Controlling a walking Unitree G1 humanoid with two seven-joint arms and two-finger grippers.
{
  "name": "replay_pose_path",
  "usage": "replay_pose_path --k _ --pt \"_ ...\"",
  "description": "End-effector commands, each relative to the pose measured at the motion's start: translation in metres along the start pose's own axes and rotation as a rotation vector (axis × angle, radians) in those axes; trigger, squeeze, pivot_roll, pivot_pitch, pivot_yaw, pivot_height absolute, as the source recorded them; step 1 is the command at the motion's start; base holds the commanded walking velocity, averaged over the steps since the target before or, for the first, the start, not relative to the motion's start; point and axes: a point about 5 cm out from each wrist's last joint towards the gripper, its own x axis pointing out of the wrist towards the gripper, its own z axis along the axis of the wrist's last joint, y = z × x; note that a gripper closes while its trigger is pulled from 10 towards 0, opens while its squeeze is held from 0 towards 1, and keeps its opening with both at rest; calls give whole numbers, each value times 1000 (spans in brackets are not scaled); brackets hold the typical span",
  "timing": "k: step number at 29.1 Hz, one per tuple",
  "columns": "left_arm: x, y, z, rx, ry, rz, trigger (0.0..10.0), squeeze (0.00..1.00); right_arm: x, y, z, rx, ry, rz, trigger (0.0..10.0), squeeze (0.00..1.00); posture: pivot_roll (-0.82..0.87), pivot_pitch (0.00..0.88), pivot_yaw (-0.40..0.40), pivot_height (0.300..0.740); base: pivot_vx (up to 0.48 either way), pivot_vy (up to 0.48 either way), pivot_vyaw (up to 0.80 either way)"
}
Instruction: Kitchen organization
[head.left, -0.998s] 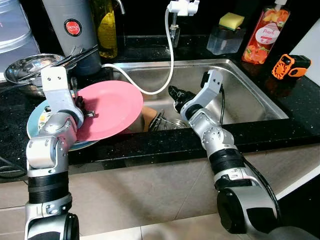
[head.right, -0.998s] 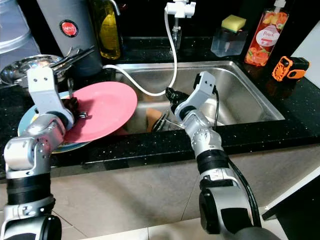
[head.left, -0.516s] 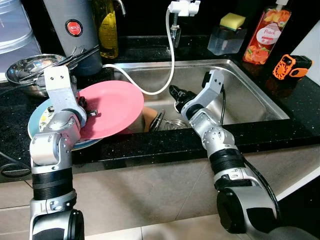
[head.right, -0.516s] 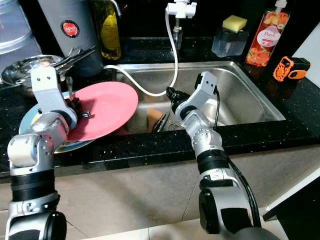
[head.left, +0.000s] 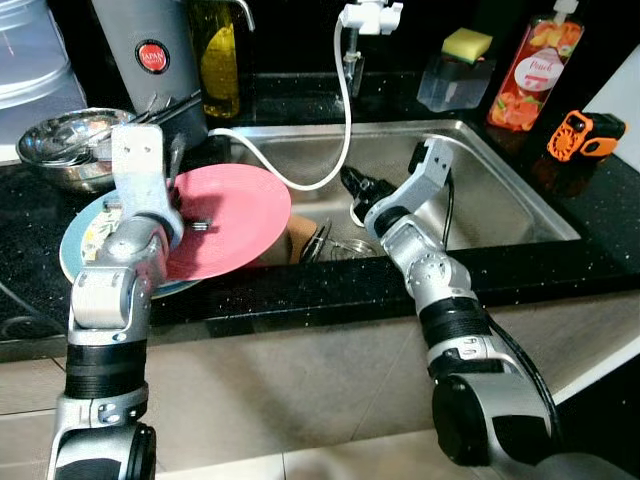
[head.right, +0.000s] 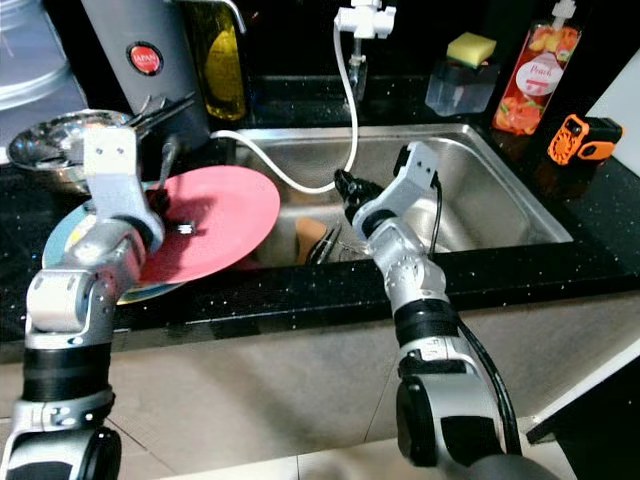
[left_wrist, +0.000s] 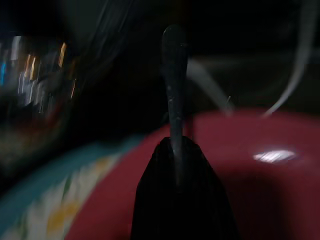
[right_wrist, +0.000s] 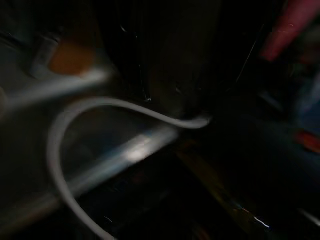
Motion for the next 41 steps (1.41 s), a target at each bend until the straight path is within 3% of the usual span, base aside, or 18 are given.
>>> replay_pose_path --k 1,2,3,4,5,6,8,10,13,23,26,27,29,33,40,41 --pt "-6 -12 32 138 -190 -94 10000 0 -1 27 17 87 -58 191 10000 0 297 0 -43 740 0 0 0" --pt "-7 -16 39 212 -237 -119 10000 0 -3 40 22 143 -70 272 10000 0 296 0 -44 740 0 0 0" --pt "-7 -16 39 212 -237 -119 10000 0 -3 40 22 143 -70 272 10000 0 296 0 -44 740 0 0 0" --pt "-8 -23 47 310 -291 -166 10000 0 -6 57 27 216 -77 376 10000 0 295 0 -44 740 0 0 0" --pt "-8 -26 50 337 -305 -186 10000 0 -7 63 29 238 -76 407 10000 0 295 0 -44 740 0 0 0" --pt "-8 -26 50 337 -305 -186 10000 0 -7 63 29 238 -76 407 10000 0 295 0 -44 740 0 0 0" --pt "-8 -37 54 377 -344 -262 10000 0 -10 83 25 288 -42 491 10000 0 288 0 -41 740 0 0 0" --pt "-8 -41 56 390 -360 -296 10000 0 -11 90 22 310 -32 519 10000 0 288 0 -41 740 0 0 0" --pt "-13 -60 58 362 -385 -415 10000 0 -12 101 12 316 -4 538 10000 0 283 0 -39 740 0 0 0" --pt "-14 -73 46 435 -386 -488 10000 0 -16 100 11 310 29 530 10000 0 278 0 -38 740 0 0 0" --pt "-9 -68 46 444 -385 -427 10000 0 -15 96 11 298 32 511 10000 0 278 0 -39 740 0 0 0" --pt "-3 -59 49 448 -384 -346 10000 0 -15 94 11 297 30 508 10000 0 278 0 -39 740 0 0 0" --pt "0 -51 53 443 -394 -290 10000 0 -16 92 12 296 28 506 10000 0 280 0 -40 740 0 0 0" --pt "2 -41 63 419 -432 -224 10000 0 -17 88 13 291 28 491 10000 0 278 0 -41 740 0 0 0" --pt "-4 -53 64 408 -457 -316 10000 0 -18 87 9 289 39 483 10000 0 278 0 -41 740 0 0 0" --pt "-6 -65 56 414 -439 -379 10000 0 -17 89 8 289 45 487 10000 0 276 0 -41 740 0 0 0"
